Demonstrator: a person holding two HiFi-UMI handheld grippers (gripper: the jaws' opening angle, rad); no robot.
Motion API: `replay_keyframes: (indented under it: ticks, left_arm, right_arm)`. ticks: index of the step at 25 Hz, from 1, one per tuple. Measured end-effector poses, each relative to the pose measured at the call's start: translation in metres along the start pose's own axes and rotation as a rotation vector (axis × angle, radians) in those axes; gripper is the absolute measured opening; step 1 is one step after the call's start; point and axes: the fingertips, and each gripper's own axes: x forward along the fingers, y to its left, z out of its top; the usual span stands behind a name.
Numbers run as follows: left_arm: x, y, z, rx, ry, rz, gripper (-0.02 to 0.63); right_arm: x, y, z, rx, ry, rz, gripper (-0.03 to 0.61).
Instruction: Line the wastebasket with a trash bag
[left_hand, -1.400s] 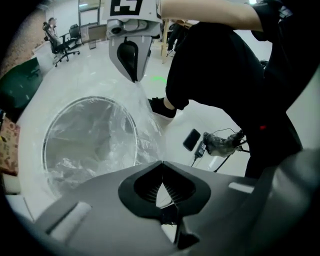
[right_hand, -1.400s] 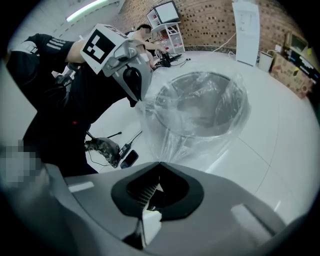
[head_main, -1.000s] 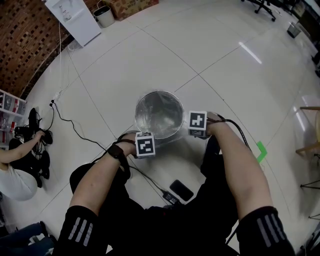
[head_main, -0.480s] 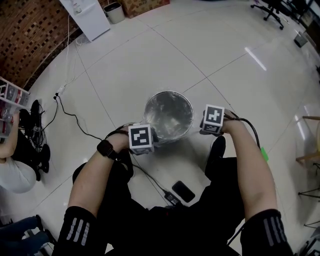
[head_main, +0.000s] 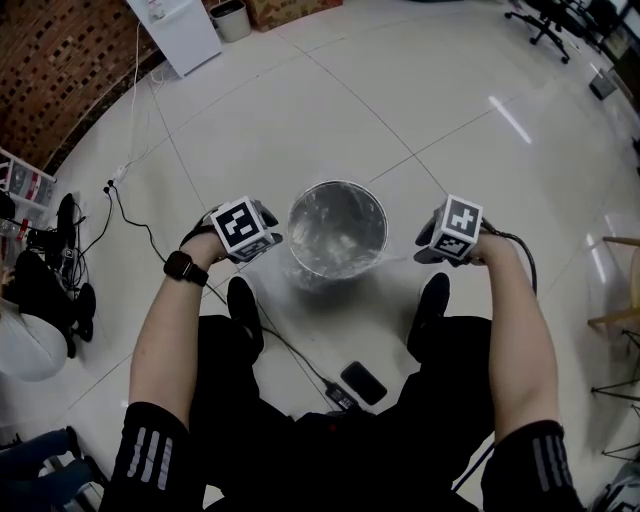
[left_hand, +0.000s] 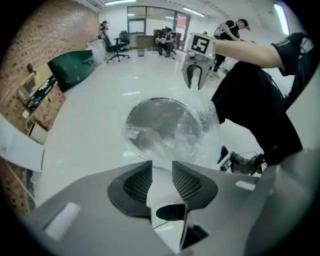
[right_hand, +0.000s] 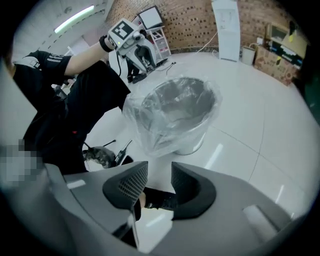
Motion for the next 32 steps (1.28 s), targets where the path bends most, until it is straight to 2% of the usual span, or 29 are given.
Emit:
replay_keyframes:
  ticks: [2,5,8,10,12,14,16,19,22,23,27,32]
  left_arm:
    - [0.005,0.020,0.000,-0.084,-0.040,0.022,0.120]
    - [0.020,0.041,-0.004,-0.265,-0.111,-0.023,0.120]
    - [0.032,0.059,-0.003,-0.437,-0.196,-0.060,0.121]
    - [0.037,0.067,0.003,-0.492,-0.229,-0.066,0.120]
    - [0.044,0.068,0.007,-0.496,-0.222,-0.067,0.120]
    - [0.050,0.067,0.010,-0.480,-0.197,-0.066,0.104]
    - [0.054,0.068,0.012,-0.465,-0.184,-0.062,0.064]
    - [0.057,0.072,0.014,-0.445,-0.171,-0.044,0.000]
    - [0.058,0.077,0.012,-0.440,-0.167,-0.017,-0.005]
    - [0.057,0.081,0.011,-0.445,-0.173,-0.001,-0.005]
    - [0.054,0.101,0.011,-0.463,-0.201,0.081,-0.005]
    - [0.073,0.109,-0.016,-0.475,-0.114,0.110,-0.005]
  right_arm:
    - [-0.015,-0.017,0.020,0.023,-0.118,-0.060,0.156]
    - [-0.034,-0.044,0.051,0.095,-0.304,-0.140,0.156]
    - [-0.045,-0.066,0.071,0.201,-0.442,-0.166,0.156]
    - [-0.047,-0.079,0.078,0.288,-0.515,-0.163,0.158]
    - [-0.044,-0.089,0.080,0.374,-0.551,-0.159,0.158]
    - [-0.033,-0.093,0.080,0.420,-0.536,-0.152,0.158]
    - [-0.016,-0.090,0.080,0.412,-0.484,-0.133,0.158]
    - [0.009,-0.086,0.073,0.339,-0.373,-0.137,0.142]
    - [0.023,-0.090,0.068,0.330,-0.331,-0.167,0.025]
    - [0.025,-0.094,0.067,0.334,-0.331,-0.186,0.009]
    - [0.017,-0.119,0.065,0.364,-0.366,-0.289,0.008]
    - [0.029,-0.130,0.055,0.351,-0.308,-0.336,0.008]
